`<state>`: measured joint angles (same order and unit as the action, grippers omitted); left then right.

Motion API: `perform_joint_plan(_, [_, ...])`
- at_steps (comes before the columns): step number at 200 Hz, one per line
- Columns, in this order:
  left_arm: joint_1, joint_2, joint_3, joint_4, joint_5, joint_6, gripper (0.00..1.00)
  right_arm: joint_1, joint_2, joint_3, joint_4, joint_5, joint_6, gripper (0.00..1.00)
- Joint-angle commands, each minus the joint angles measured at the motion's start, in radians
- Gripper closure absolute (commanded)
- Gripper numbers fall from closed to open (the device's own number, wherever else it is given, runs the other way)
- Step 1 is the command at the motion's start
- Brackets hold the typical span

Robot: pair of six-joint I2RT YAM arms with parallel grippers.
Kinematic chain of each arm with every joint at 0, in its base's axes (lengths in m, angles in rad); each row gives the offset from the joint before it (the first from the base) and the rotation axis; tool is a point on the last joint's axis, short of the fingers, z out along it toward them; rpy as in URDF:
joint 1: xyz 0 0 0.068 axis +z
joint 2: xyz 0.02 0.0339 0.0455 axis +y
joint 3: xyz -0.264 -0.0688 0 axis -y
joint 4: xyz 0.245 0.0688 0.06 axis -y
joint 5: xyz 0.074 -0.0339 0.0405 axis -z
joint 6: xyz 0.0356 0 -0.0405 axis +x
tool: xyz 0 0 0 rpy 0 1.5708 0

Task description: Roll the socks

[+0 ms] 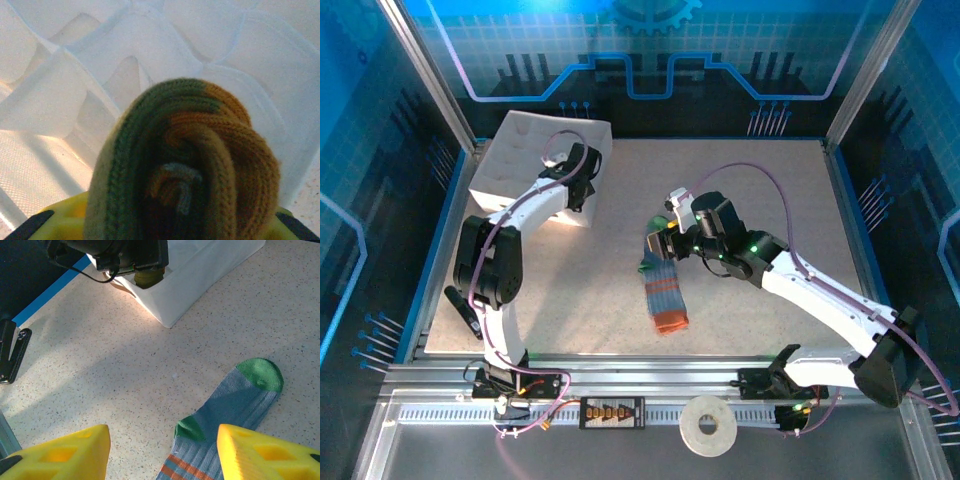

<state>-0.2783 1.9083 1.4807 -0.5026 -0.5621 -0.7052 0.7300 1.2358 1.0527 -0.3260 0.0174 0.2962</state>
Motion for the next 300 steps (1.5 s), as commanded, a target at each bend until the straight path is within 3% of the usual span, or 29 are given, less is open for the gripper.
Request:
perform_joint_plan(1, [-0.007,-0.005,-0.011,0.016,-0.036,-0.007,0.91,-0.001,-0.007,0.002,-0.023,-0.016,0.016,0.42])
perform_joint_plan(34, [-0.009,0.015,-0.005,-0.001,-0.036,-0.02,0.89,0.0,-0.011,0.003,-0.04,-0.018,0.012,0.43])
perform_joint_plan(62, [-0.012,0.015,-0.006,-0.028,-0.029,-0.037,0.78,-0.001,-0.013,-0.002,-0.047,-0.017,0.004,0.42])
perform_joint_plan(200, [-0.045,-0.022,-0.032,-0.09,-0.034,-0.011,0.43,-0.001,0.006,-0.004,-0.028,-0.039,0.023,0.43])
perform_joint_plan(236, [-0.043,-0.085,-0.024,-0.144,-0.001,-0.046,0.24,-0.001,0.008,-0.009,-0.022,-0.042,0.029,0.43])
perform_joint_plan(272, [-0.032,-0.121,0.007,-0.218,0.095,-0.086,0.15,-0.001,0.01,-0.005,-0.021,-0.046,0.031,0.43])
perform_joint_plan(300, [-0.009,-0.161,0.039,-0.258,0.138,-0.121,0.15,0.0,0.006,-0.003,-0.025,-0.048,0.032,0.43])
